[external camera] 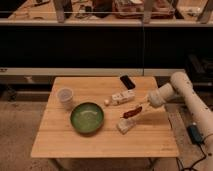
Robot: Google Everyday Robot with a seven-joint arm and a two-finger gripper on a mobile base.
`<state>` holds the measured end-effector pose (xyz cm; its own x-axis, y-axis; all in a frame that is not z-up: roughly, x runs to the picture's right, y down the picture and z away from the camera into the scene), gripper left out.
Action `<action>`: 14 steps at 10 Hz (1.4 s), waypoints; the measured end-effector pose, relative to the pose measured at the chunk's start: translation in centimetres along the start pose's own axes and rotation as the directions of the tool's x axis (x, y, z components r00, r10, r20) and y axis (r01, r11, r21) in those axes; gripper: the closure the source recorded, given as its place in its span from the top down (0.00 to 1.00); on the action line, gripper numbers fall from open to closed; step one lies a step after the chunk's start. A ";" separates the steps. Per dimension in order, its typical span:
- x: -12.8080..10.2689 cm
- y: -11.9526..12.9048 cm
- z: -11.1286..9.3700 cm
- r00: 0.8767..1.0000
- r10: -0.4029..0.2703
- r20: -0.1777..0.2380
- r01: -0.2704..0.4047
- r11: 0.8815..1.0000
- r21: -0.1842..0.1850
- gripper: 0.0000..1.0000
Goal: Place the pepper on the white sponge
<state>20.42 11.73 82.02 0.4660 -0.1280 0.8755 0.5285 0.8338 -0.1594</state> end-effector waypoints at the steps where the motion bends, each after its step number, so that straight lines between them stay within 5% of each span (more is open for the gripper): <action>1: -0.1 0.0 0.6 1.000 -0.008 0.001 0.008 1.000 -0.011 0.15; 10: 0.0 1.4 3.6 0.998 -0.065 -0.013 0.064 0.995 -0.082 0.17; 14: -0.2 1.3 4.4 0.998 -0.056 -0.006 0.056 0.994 -0.092 0.55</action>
<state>17.88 15.17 83.66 0.4394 -0.1779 0.8805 0.6169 0.7723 -0.1518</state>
